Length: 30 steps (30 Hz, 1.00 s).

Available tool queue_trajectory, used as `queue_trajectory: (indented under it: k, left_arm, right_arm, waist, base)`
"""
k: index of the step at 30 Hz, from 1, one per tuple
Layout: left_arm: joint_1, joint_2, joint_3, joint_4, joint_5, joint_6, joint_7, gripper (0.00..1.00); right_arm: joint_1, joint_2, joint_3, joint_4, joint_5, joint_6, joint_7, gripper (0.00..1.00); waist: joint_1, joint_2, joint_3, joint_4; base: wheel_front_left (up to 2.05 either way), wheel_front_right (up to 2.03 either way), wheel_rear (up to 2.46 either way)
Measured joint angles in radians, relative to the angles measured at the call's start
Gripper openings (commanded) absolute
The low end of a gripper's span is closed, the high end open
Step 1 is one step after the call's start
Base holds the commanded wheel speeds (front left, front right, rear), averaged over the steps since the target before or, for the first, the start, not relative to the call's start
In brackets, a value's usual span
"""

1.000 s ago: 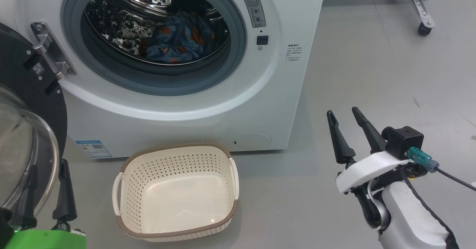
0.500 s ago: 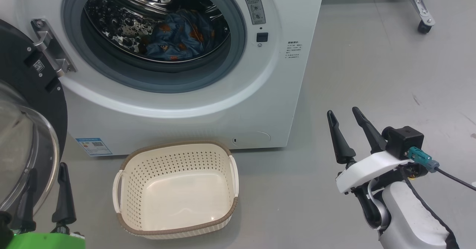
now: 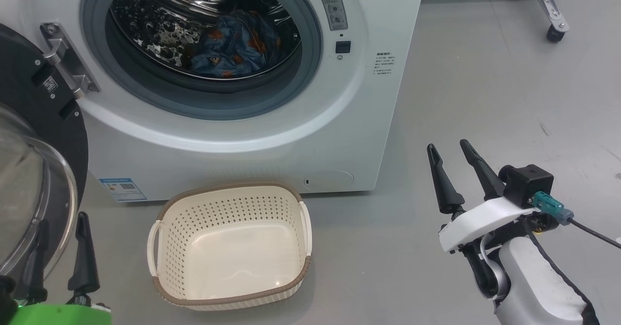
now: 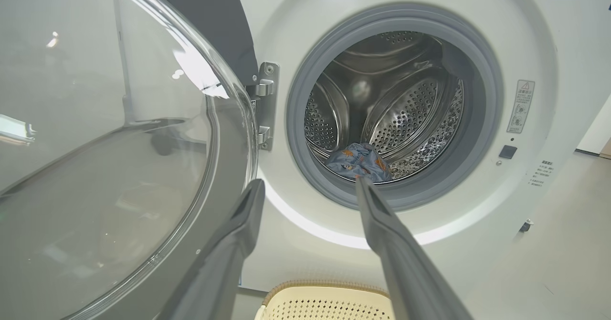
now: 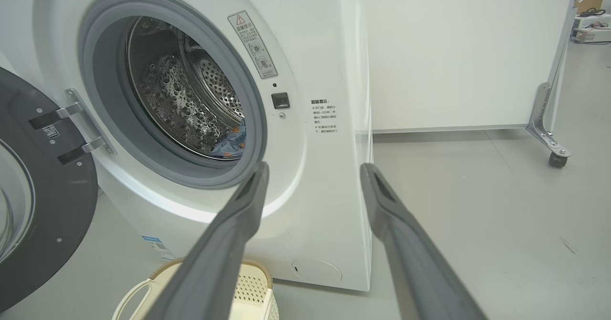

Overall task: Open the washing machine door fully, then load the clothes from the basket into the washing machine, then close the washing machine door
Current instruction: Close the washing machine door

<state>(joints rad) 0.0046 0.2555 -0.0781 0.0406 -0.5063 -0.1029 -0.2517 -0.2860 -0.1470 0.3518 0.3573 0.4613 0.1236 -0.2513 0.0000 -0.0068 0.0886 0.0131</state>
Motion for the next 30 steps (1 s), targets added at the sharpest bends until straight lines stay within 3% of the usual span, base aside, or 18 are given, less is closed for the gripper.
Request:
queue_trajectory:
  k: [12, 30]
  left_arm:
    - [0.000, -0.006, -0.005, 0.012, 0.006, 0.000, 0.000, 1.00]
    - [-0.001, -0.018, -0.010, 0.050, 0.031, 0.002, 0.000, 1.00]
  right_arm:
    - [0.000, -0.004, -0.016, 0.000, 0.002, 0.000, 0.000, 1.00]
    - [0.020, -0.009, -0.024, 0.000, 0.007, 0.000, 0.000, 1.00]
  waist:
    - [0.0000, 0.0000, -0.001, 0.012]
    - [0.0000, 0.0000, -0.017, 0.106]
  base:
    - [0.00, 0.00, 0.00]
    - [0.00, 0.00, 0.00]
